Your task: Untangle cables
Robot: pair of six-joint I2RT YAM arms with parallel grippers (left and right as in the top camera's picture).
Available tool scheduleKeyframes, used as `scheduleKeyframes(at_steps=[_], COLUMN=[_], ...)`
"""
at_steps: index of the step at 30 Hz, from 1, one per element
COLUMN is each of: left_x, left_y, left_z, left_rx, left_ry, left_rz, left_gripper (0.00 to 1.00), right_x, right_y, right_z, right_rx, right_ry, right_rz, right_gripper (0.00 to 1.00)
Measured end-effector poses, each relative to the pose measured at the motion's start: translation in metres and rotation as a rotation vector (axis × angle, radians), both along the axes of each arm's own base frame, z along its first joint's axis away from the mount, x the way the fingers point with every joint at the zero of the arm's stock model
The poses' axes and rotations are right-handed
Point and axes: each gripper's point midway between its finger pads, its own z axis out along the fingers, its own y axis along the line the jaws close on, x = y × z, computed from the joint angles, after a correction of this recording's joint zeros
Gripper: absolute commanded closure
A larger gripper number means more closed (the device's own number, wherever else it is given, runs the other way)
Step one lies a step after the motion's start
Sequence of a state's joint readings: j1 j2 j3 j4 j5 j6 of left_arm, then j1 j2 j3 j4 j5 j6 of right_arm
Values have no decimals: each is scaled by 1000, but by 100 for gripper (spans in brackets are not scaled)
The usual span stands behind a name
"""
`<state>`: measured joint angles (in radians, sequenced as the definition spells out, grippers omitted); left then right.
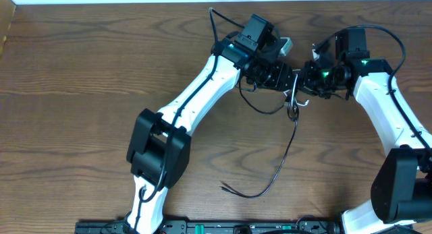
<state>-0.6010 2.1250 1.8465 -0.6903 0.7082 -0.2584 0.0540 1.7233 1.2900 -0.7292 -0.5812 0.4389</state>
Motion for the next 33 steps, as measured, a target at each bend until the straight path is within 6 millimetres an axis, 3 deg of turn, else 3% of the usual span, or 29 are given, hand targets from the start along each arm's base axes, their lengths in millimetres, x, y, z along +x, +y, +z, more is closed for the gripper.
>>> scheduleKeyframes(at_steps=[5, 23, 27, 29, 33], left_x=[5, 26, 28, 21, 11], left_y=[-5, -6, -4, -7, -10], left_z=[-17, -24, -32, -40, -47], left_rx=[-5, 3, 24, 39, 59], left_ry=[17, -38, -35, -12, 16], left_rz=[-4, 51, 62, 49, 33], left_gripper=[49, 49, 50, 57, 60], right_x=[0, -12, -19, -22, -23], right_y=[-8, -6, 8, 11, 2], right_z=[-8, -3, 30, 55, 78], right_rx=[-38, 7, 84, 116, 142], right_ry=[9, 42, -24, -90, -149], right_rz=[-21, -11, 29, 43, 27], right_gripper=[99, 99, 99, 99, 99])
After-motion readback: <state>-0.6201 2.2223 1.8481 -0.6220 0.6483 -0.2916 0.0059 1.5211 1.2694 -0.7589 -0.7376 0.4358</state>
